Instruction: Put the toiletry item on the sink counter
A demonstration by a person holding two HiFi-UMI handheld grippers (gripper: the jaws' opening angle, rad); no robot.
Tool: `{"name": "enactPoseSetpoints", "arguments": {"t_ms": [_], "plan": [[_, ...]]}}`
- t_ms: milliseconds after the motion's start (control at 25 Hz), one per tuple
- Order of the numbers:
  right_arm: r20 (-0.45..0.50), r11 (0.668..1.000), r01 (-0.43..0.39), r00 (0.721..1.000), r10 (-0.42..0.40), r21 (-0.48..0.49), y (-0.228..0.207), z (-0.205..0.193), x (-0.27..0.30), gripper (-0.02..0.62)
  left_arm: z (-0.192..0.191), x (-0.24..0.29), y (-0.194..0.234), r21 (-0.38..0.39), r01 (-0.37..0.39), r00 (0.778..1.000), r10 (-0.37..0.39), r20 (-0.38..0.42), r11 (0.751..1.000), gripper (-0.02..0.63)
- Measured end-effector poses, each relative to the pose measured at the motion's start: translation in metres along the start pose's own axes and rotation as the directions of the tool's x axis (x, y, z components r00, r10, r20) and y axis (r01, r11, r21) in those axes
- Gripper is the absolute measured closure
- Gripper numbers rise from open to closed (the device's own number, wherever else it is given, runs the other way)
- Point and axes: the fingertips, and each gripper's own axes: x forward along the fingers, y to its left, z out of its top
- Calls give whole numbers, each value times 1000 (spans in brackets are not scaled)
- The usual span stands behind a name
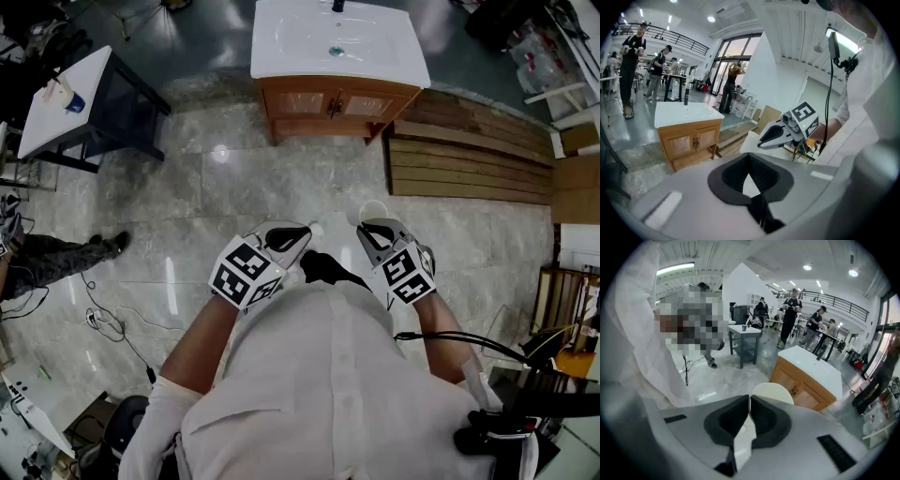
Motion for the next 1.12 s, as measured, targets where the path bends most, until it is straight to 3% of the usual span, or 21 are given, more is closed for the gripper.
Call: {"name": "enactPoseSetpoints", "arguments": {"t_ms": [480, 800, 1120], "plan": [[32, 998, -14, 999, 16, -57, -119, 18, 27, 578, 91, 58, 59, 31, -30, 1000, 30, -3, 999, 600], [10, 1000, 4, 1000, -4, -18, -181, 25, 48, 578, 127, 88, 96, 49, 26, 1000, -25, -15, 998, 600], [-38, 994, 88, 996, -86, 59, -267, 45, 73, 578, 177, 120, 173, 87, 130, 991, -128, -23, 988, 600]]}}
